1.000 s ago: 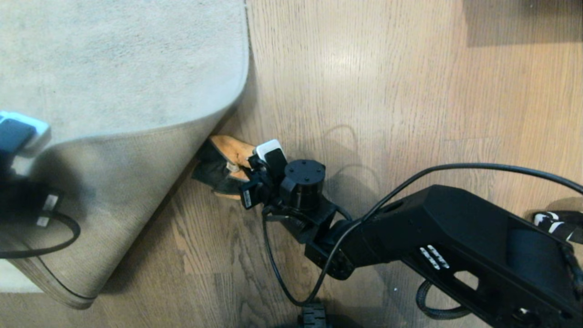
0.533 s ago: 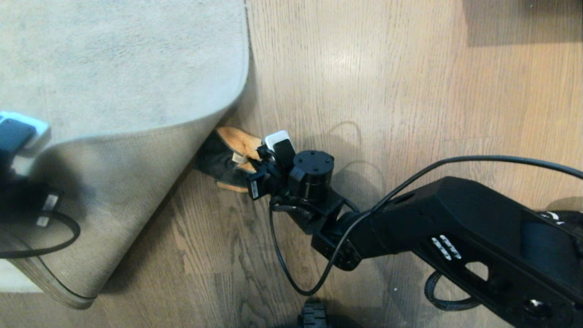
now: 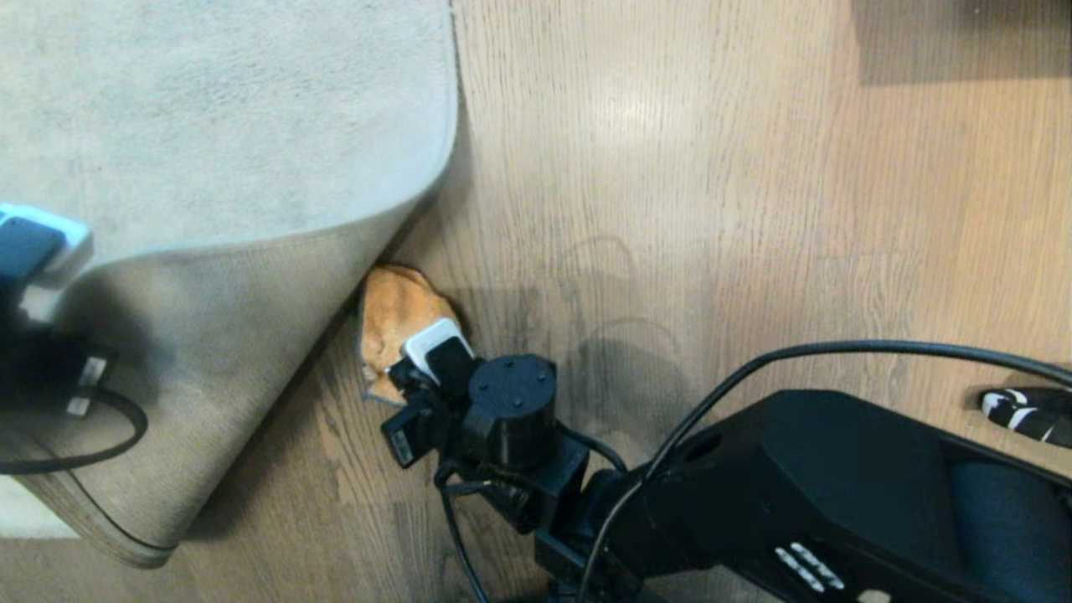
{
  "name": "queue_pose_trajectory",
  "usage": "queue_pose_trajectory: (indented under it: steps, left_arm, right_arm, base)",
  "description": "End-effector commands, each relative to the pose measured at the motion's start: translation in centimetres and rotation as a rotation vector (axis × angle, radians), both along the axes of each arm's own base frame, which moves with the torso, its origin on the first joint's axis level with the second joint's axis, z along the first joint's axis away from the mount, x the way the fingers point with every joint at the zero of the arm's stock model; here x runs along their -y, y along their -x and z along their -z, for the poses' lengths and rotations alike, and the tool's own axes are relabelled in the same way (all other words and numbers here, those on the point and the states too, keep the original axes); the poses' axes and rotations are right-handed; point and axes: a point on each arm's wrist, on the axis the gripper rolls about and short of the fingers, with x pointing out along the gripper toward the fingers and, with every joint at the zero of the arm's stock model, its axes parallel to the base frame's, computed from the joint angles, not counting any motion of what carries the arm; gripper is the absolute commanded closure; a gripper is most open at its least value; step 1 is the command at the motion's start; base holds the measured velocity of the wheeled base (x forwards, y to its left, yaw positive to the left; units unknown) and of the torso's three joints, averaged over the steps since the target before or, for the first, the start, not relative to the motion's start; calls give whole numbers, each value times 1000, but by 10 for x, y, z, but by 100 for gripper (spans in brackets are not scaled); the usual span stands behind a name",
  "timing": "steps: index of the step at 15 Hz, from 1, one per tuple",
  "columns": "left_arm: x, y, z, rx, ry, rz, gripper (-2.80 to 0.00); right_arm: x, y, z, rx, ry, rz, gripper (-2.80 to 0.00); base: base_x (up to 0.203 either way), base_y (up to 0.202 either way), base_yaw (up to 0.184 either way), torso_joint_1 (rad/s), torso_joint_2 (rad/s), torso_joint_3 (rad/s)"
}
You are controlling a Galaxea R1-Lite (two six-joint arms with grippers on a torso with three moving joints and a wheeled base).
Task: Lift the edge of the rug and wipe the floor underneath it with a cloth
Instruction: Wipe the floor under the carpet with a rag
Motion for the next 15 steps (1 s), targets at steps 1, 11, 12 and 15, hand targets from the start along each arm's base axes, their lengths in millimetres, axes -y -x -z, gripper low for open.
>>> queue_pose_trajectory:
  steps: [1, 11, 12, 15]
  left_arm:
    - [0, 0, 0, -2, -3, -2, 0]
    - [0, -1, 2, -11, -2, -1, 0]
    - [0, -1, 2, -11, -2, -2, 0]
    - [0, -1, 3, -14, -1, -3, 0]
  right_arm:
    - [-11, 24, 19, -20, 39, -55, 0]
    - [-38, 22, 60, -33, 62, -76, 0]
    - [-39, 17, 58, -26, 47, -68, 0]
    - [-43, -3, 42, 2, -8, -38, 0]
  base:
    - [0, 0, 0, 0, 0, 0]
    - [0, 0, 0, 0, 0, 0]
    - [0, 0, 0, 0, 0, 0]
    - [0, 0, 0, 0, 0, 0]
